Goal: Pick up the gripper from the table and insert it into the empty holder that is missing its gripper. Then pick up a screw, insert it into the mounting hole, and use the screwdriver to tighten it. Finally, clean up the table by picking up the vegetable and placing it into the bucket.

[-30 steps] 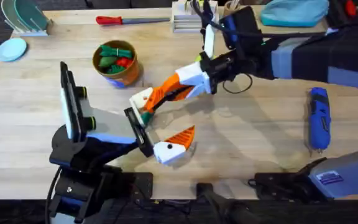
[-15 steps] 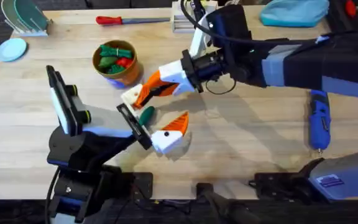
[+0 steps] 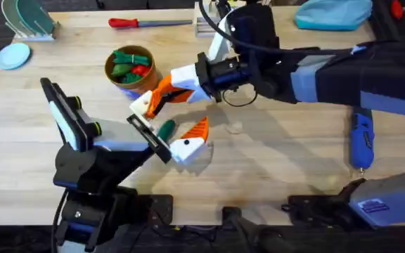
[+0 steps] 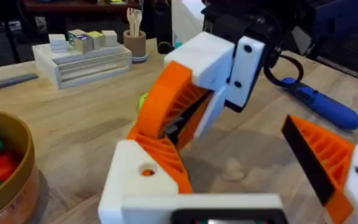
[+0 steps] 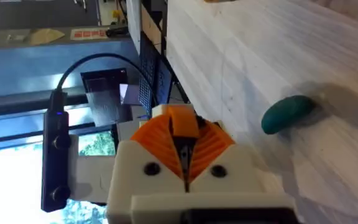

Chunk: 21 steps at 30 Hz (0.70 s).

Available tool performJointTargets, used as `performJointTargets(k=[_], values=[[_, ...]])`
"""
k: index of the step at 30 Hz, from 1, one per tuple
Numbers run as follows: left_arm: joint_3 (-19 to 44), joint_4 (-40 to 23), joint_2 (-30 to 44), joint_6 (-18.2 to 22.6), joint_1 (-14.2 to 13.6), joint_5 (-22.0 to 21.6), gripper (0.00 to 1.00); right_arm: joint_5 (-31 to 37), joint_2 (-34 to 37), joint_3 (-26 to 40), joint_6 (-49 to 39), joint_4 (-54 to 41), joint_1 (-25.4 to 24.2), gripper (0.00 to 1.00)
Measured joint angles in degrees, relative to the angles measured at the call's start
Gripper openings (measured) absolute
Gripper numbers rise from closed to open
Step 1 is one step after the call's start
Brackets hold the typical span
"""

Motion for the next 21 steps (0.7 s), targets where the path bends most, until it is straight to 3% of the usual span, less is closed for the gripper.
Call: performJointTargets(k=[21], values=[[0.0, 0.2, 0.0, -1.3, -1.0, -5.4, 0.991, 3.5, 0.1, 0.0, 2.3, 3.2, 0.6, 0.008]])
